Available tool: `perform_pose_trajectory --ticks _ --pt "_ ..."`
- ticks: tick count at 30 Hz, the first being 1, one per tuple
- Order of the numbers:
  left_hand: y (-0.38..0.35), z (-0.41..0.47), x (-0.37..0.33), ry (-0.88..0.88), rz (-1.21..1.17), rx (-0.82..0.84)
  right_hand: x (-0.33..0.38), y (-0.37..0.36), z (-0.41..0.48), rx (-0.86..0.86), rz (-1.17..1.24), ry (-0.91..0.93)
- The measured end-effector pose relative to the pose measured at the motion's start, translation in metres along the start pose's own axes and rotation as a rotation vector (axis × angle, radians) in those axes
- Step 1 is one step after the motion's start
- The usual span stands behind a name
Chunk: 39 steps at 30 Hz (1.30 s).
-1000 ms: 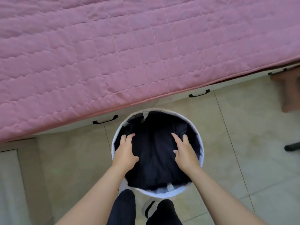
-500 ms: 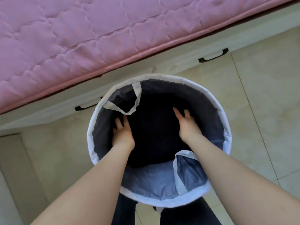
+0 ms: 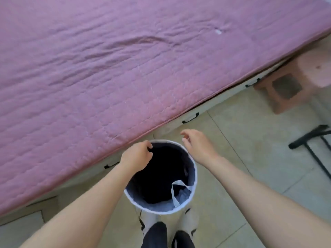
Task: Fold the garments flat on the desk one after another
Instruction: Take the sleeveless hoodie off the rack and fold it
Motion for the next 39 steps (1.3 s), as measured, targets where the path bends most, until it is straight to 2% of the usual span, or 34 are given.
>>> perform_pose_trajectory --ticks 1,4,10,14,16,20,25,32,39 --pt "0.016 -0.008 -0.007 -0.006 -0.019 -0.018 0.013 0.014 -0.005 -0.014 0.001 0.015" --pt "0.134 -0.041 -0.074 -0.112 -0.099 -0.128 0.066 0.132 -0.018 -0.151 -0.033 0.037" --pt "0.35 -0.172 -0.22 -0.467 -0.236 -0.427 0.158 0.378 -0.105 -0.504 -0.057 0.014" --pt "0.427 -0.272 -0.319 -0.721 -0.314 -0.497 0.189 0.504 -0.198 -0.734 -0.075 -0.017" --pt "0.44 -0.317 -0.365 -0.857 -0.292 -0.493 0.19 0.546 -0.245 -0.814 -0.075 -0.032" --pt "0.435 -0.397 -0.456 -1.077 -0.202 -0.483 0.171 0.605 -0.337 -0.968 -0.086 -0.085" --pt "0.371 -0.487 -0.575 -1.207 -0.09 -0.438 0.099 0.641 -0.469 -1.127 -0.104 -0.256" --pt "0.242 -0.579 -0.713 -1.308 -0.07 -0.273 -0.029 0.654 -0.636 -1.182 -0.088 -0.459" --pt "0.146 -0.611 -0.797 -1.276 -0.074 -0.156 -0.124 0.686 -0.744 -1.174 -0.084 -0.564"
Point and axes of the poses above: each hand's wrist, its own z-axis towards the middle knuckle, its own y-axis out of the back of the hand, x = y × z, the point moved 7 cm from there along z, towards the middle knuckle, and after that the axes turned 11 degrees about y, right-handed, at the moved point
